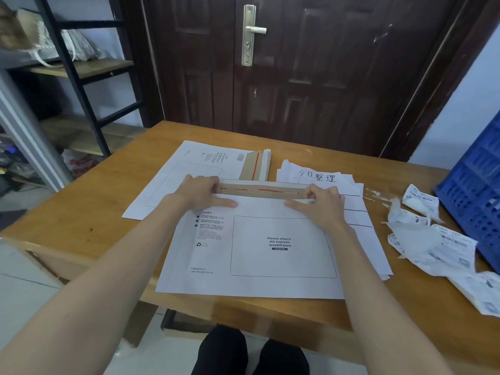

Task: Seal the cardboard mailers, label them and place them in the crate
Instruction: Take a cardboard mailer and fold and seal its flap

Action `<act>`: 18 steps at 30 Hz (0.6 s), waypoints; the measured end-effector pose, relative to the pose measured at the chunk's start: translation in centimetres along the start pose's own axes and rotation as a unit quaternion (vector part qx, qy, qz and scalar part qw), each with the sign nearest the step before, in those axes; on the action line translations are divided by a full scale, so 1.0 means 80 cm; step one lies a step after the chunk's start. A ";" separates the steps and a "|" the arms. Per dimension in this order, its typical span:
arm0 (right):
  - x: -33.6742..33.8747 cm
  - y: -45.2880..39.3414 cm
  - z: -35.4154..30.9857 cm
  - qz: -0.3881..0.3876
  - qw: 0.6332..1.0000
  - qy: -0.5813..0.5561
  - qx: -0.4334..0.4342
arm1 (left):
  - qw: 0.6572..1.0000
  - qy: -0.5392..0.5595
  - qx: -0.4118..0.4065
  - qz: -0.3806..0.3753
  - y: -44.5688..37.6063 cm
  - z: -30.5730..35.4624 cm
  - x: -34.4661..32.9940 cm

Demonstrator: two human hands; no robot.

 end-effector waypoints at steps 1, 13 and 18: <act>-0.001 0.000 0.000 0.003 1.000 0.016 0.003 | 0.998 -0.061 0.007 0.005 0.001 0.000 0.002; 0.028 0.025 0.042 0.067 0.981 0.048 -0.175 | 0.967 0.026 0.189 0.168 0.042 -0.053 0.052; 0.017 0.023 0.044 -0.009 0.979 -0.017 -0.204 | 0.954 0.147 0.260 0.041 0.047 -0.070 0.026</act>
Point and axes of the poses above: each hand's wrist, its own y-axis away from the middle knuckle, its own x-axis out of the back of the hand, z = x × y, the point moved 9 cm from there along -y, towards the middle knuckle, and after that the axes turned 10 degrees about y, right-handed, at the moved point
